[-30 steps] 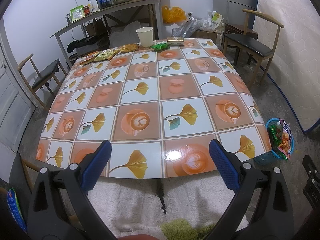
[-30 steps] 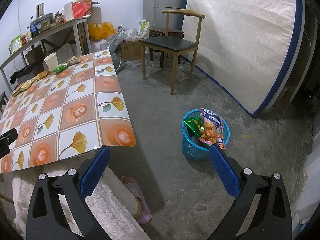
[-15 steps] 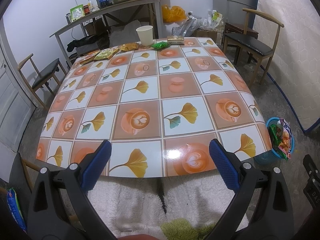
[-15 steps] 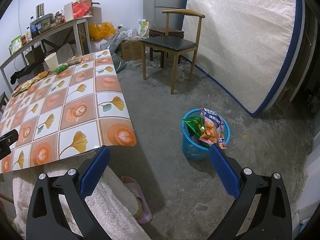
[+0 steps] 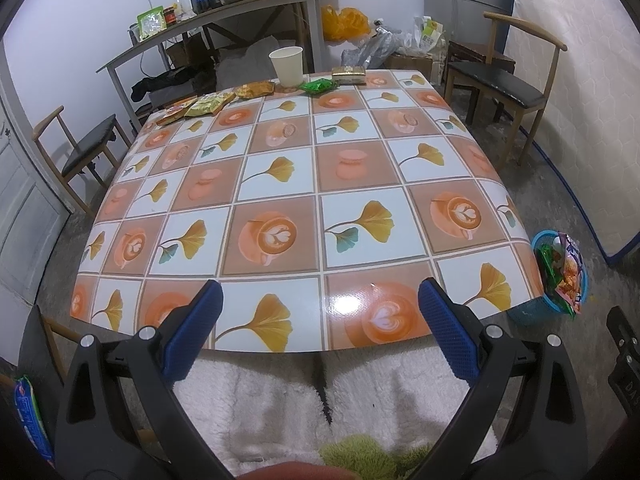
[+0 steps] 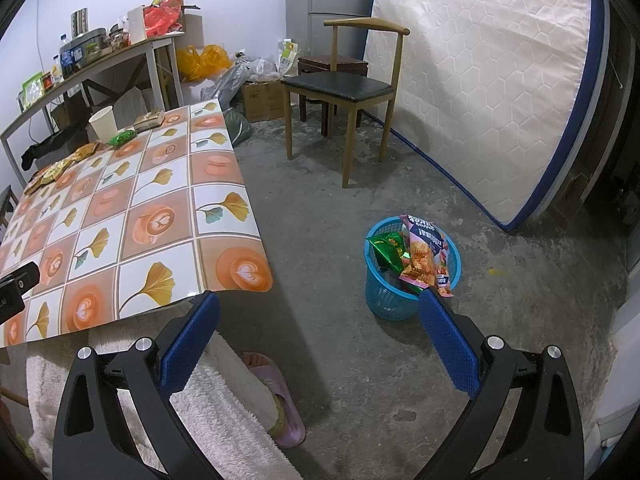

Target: Collect trash

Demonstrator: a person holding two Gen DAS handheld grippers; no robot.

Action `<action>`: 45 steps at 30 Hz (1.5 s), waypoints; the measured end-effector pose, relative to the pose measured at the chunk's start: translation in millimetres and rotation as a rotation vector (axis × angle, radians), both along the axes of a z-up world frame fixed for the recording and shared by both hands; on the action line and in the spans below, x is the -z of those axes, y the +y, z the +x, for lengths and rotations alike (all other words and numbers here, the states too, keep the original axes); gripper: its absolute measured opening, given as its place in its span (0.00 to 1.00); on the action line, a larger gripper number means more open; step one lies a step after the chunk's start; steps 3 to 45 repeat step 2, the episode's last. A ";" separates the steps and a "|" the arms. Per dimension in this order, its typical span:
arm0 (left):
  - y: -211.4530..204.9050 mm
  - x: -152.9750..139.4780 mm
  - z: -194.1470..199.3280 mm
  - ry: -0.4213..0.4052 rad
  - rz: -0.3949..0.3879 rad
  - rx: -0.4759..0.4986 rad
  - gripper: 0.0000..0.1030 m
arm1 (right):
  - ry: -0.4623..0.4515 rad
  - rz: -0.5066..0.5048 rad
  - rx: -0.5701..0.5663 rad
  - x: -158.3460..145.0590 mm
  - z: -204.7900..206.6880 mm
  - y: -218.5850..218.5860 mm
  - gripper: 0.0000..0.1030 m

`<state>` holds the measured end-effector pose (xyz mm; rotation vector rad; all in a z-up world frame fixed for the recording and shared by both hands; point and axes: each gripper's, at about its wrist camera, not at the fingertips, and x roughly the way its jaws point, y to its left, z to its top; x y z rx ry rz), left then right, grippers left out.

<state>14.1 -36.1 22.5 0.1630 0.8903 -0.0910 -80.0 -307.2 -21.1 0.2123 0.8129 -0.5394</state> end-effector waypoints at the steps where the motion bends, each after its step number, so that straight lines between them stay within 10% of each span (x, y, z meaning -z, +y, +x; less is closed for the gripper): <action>1: -0.2 0.3 -0.5 0.001 0.001 0.000 0.91 | 0.000 0.001 0.000 -0.4 0.4 0.0 0.94; 45: -0.6 0.6 -0.7 0.001 0.002 0.001 0.91 | 0.000 0.000 0.000 0.0 0.0 0.1 0.94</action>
